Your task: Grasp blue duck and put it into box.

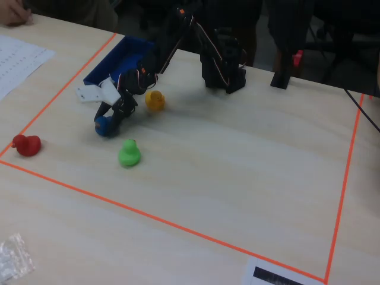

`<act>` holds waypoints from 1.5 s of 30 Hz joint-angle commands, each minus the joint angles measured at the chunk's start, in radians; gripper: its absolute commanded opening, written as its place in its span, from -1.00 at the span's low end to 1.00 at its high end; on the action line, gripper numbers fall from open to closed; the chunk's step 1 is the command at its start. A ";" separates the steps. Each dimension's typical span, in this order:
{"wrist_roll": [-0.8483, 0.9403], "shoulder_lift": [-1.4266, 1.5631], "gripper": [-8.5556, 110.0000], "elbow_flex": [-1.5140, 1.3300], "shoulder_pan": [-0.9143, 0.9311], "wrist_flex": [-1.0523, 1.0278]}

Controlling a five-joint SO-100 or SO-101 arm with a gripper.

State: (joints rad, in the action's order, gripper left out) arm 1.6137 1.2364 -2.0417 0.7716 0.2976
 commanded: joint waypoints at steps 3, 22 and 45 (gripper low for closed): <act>-0.020 0.063 -0.86 -0.015 -0.006 -0.028; -0.230 0.772 -0.86 0.176 0.296 -0.805; 0.074 0.911 -0.23 -0.673 0.535 -0.173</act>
State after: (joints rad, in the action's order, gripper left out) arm 1.7150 2.1445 -2.7197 1.3208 0.0199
